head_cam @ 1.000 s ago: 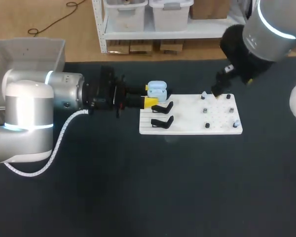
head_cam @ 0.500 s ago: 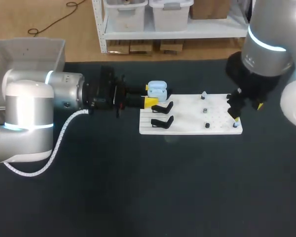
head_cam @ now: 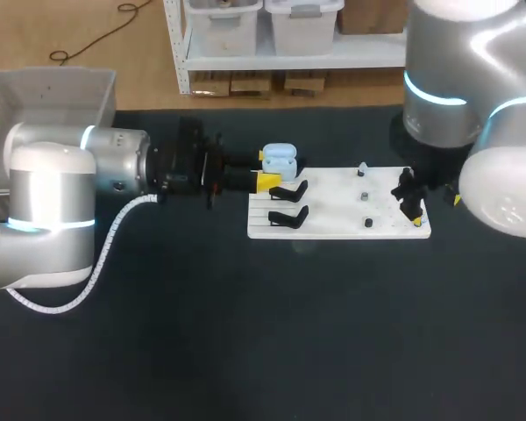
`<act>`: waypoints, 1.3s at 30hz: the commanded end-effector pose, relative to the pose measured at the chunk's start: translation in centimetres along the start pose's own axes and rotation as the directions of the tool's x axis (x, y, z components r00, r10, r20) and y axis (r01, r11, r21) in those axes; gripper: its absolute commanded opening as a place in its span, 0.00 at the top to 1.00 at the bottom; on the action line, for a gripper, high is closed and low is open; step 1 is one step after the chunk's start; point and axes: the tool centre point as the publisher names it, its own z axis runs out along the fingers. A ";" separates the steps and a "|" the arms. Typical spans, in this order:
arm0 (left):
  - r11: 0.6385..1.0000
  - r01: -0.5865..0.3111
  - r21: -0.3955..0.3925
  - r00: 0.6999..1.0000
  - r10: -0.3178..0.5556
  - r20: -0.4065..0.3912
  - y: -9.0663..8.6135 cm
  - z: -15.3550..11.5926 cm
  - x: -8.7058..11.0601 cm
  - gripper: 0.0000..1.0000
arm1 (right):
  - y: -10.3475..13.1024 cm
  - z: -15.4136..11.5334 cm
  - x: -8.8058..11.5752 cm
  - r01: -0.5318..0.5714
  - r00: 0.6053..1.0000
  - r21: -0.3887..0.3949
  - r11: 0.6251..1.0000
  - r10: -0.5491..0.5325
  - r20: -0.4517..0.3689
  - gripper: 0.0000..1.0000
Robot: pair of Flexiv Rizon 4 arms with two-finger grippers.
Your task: Pick up each earbud case from the left stands, insert the matching earbuds, close the lid, and place the case in the box.
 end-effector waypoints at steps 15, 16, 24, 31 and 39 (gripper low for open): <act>1.000 -0.002 -0.001 1.000 0.002 0.002 0.0 0.0 0.1 1.00 | 0.1 3.7 -1.3 -0.030 1.000 0.072 0.997 0.030 -0.002 0.50; 1.000 -0.002 -0.001 1.000 0.002 0.002 0.0 0.0 0.1 1.00 | 0.0 3.8 -1.3 -0.030 1.000 0.074 0.997 0.030 -0.001 0.51; 1.000 -0.002 -0.001 1.000 0.002 0.002 0.0 0.0 0.1 1.00 | -0.3 4.3 -1.7 -0.042 0.999 0.089 0.995 0.041 0.012 0.54; 1.000 -0.002 -0.001 1.000 0.002 0.002 0.0 0.0 0.1 1.00 | -0.3 4.7 -1.9 -0.041 0.999 0.103 0.994 0.039 0.020 0.56; 1.000 -0.002 -0.001 1.000 0.002 0.002 0.0 0.0 0.1 1.00 | -0.4 5.0 -1.7 -0.044 0.999 0.113 0.993 0.042 0.022 0.61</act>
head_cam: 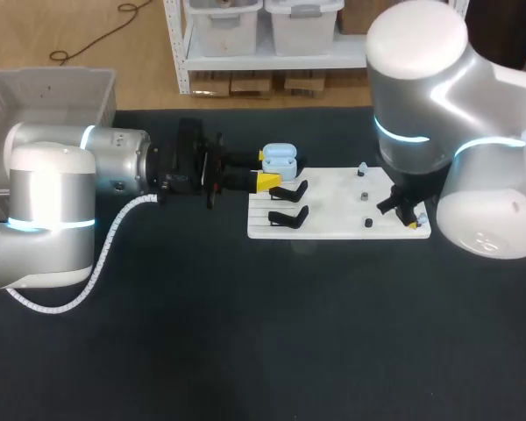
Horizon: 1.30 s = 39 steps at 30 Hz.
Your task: Pick up each earbud case from the left stands, insert the matching earbuds, close the lid, and place the case in the box.
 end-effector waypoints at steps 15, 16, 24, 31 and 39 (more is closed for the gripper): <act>1.000 -0.002 -0.001 1.000 0.002 0.002 0.0 0.0 0.1 1.00 | 0.1 0.2 0.3 -0.011 1.000 0.004 1.000 0.011 0.021 0.70; 1.000 -0.002 -0.001 1.000 0.002 0.002 0.0 0.0 0.1 1.00 | 0.1 0.2 0.3 -0.011 1.000 0.004 1.000 0.011 0.021 0.71; 1.000 -0.002 -0.001 1.000 0.002 0.002 0.0 0.0 0.1 1.00 | 0.1 0.3 0.3 -0.010 1.000 0.002 1.000 0.010 0.022 0.77; 1.000 -0.002 -0.001 1.000 0.002 0.002 0.0 0.0 0.1 1.00 | 0.2 0.5 0.2 -0.009 1.000 0.001 1.000 0.009 0.018 0.82; 1.000 -0.002 -0.001 1.000 0.002 0.002 0.0 0.0 0.1 1.00 | 0.2 0.5 0.3 -0.008 1.000 0.007 1.000 0.007 0.016 1.00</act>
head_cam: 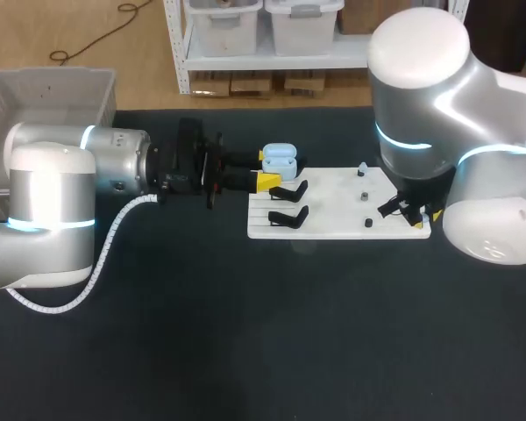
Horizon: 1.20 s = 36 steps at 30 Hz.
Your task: Pick up each earbud case from the left stands, insert the matching earbuds, close the lid, and place the case in the box.
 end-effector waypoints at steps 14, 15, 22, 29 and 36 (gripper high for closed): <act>1.000 -0.002 -0.001 1.000 0.002 0.002 0.0 0.0 0.1 1.00 | 0.6 -7.2 1.0 -0.045 0.999 -0.002 0.999 0.045 0.015 1.00; 1.000 -0.002 -0.001 1.000 0.002 0.002 0.0 0.0 0.1 1.00 | 0.7 -8.1 0.9 -0.055 0.998 -0.006 0.998 0.055 0.014 1.00; 1.000 -0.002 -0.001 1.000 0.002 0.002 0.0 0.0 0.1 1.00 | 2.4 -14.1 0.1 -0.149 0.989 -0.079 0.986 0.147 -0.025 1.00; 1.000 -0.002 -0.001 1.000 0.002 0.002 0.0 0.0 0.1 1.00 | 5.2 -18.4 -1.7 -0.209 0.975 -0.128 0.969 0.197 -0.099 1.00; 1.000 0.000 0.001 1.000 0.000 0.006 -0.1 0.0 0.1 1.00 | 7.8 -20.0 -3.3 -0.191 0.972 -0.117 0.975 0.171 -0.163 1.00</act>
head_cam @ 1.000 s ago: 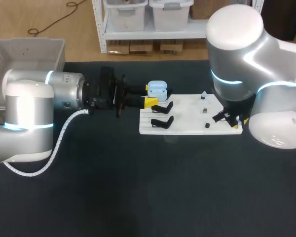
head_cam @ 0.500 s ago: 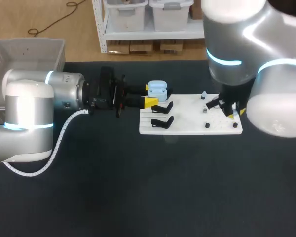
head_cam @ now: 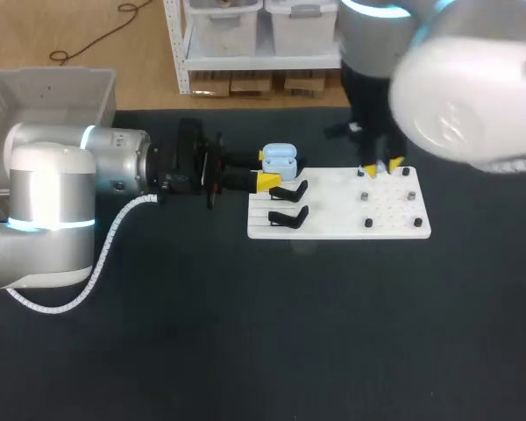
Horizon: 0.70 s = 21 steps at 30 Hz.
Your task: Pick up each earbud case from the left stands, insert the matching earbuds, close the lid, and place the case in the box.
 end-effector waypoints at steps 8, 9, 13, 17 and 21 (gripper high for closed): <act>1.000 0.004 0.010 1.000 -0.004 0.009 -1.4 0.6 1.3 1.00 | 3.6 -0.6 -1.6 0.033 0.991 0.031 0.999 -0.029 -0.134 1.00; 1.000 0.007 0.010 1.000 -0.007 0.009 -1.6 0.6 1.4 1.00 | 3.6 -0.5 -1.7 0.035 0.992 0.027 0.999 -0.031 -0.126 1.00; 1.000 0.012 0.009 1.000 -0.013 0.010 -2.0 0.7 1.6 1.00 | 3.6 -0.5 -1.7 0.035 0.992 0.027 0.999 -0.031 -0.126 1.00; 1.000 0.014 0.008 1.000 -0.014 0.009 -2.1 0.7 1.7 1.00 | 3.6 -0.5 -1.7 0.035 0.992 0.027 0.999 -0.031 -0.126 1.00; 1.000 0.014 0.008 1.000 -0.014 0.009 -2.1 0.7 1.7 1.00 | 3.6 -0.5 -1.7 0.035 0.992 0.027 0.999 -0.031 -0.126 1.00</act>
